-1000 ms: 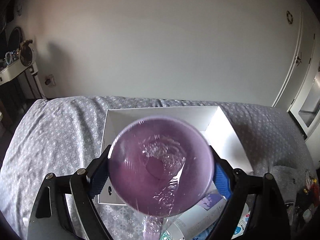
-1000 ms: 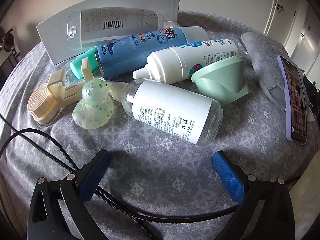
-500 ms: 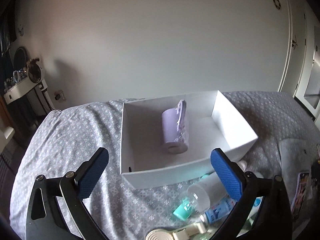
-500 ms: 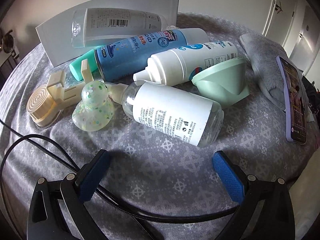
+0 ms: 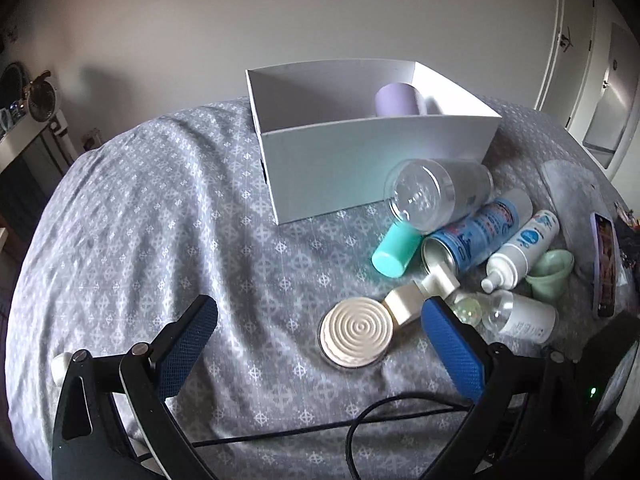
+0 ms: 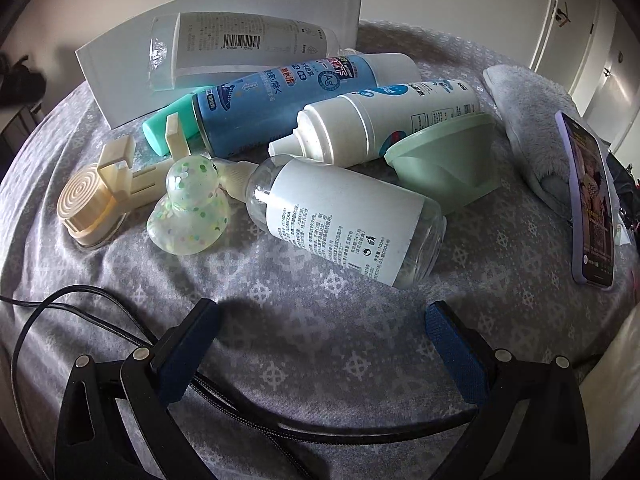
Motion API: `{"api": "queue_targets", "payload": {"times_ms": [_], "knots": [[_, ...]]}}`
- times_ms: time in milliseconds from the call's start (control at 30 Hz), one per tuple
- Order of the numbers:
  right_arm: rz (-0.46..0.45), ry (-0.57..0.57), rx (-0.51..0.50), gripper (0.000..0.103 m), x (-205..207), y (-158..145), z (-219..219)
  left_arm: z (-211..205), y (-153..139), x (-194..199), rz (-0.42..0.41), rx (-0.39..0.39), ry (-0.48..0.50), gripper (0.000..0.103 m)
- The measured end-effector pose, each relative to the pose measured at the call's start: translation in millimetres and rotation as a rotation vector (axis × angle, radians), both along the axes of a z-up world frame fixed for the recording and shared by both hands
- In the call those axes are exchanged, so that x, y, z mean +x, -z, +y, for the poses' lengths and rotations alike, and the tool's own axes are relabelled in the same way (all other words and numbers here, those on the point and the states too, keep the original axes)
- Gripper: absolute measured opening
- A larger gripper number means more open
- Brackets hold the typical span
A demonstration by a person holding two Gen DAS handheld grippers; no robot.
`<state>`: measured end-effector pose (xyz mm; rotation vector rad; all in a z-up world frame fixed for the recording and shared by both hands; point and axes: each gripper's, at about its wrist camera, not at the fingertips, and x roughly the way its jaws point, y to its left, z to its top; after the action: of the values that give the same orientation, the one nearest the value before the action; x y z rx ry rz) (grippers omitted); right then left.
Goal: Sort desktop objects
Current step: 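Grasp the cream ribbed round holder with the left gripper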
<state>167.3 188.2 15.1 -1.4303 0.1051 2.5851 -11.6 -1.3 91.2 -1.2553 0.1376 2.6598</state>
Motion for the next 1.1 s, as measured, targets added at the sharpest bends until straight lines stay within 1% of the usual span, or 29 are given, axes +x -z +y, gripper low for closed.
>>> {"api": "queue_targets", "payload": {"times_ms": [67, 167, 233, 400, 567, 667, 767, 867, 933, 1000, 1067, 1100], "knots": [[-0.01, 0.004, -0.006, 0.103, 1, 0, 1, 2, 8, 4, -0.021, 0.011, 0.044, 0.102], [-0.011, 0.022, -0.01, 0.103, 6, -1, 1, 10, 20, 10, -0.04, 0.0, 0.093, 0.102], [-0.011, 0.022, -0.005, 0.103, 7, 0, 1, 13, 27, 12, -0.056, -0.003, 0.108, 0.102], [0.003, 0.033, 0.002, 0.103, 8, 1, 1, 19, 38, 15, -0.114, 0.028, 0.134, 0.102], [0.069, 0.054, 0.022, 0.103, 16, 3, -2, 19, 42, 15, -0.122, 0.015, 0.13, 0.102], [0.069, 0.055, 0.019, 0.103, 16, 3, -1, 17, 42, 13, -0.124, 0.021, 0.116, 0.102], [0.071, 0.055, 0.021, 0.103, 16, 3, -1, 14, 40, 10, -0.108, 0.014, 0.086, 0.102], [0.074, 0.057, 0.022, 0.103, 16, 3, -2, 12, 38, 0, -0.115, 0.032, 0.061, 0.102], [0.075, 0.058, 0.023, 0.103, 16, 2, -2, 18, 42, -8, -0.131, -0.005, 0.058, 0.102], [0.075, 0.058, 0.023, 0.103, 15, 2, -2, 25, 52, -20, -0.18, -0.053, 0.061, 0.102], [0.074, 0.058, 0.023, 0.103, 14, 2, -2, 32, 63, -29, -0.233, -0.068, 0.082, 0.102], [0.074, 0.058, 0.023, 0.103, 14, 2, -2, 35, 68, -32, -0.246, -0.081, 0.092, 0.102]]}}
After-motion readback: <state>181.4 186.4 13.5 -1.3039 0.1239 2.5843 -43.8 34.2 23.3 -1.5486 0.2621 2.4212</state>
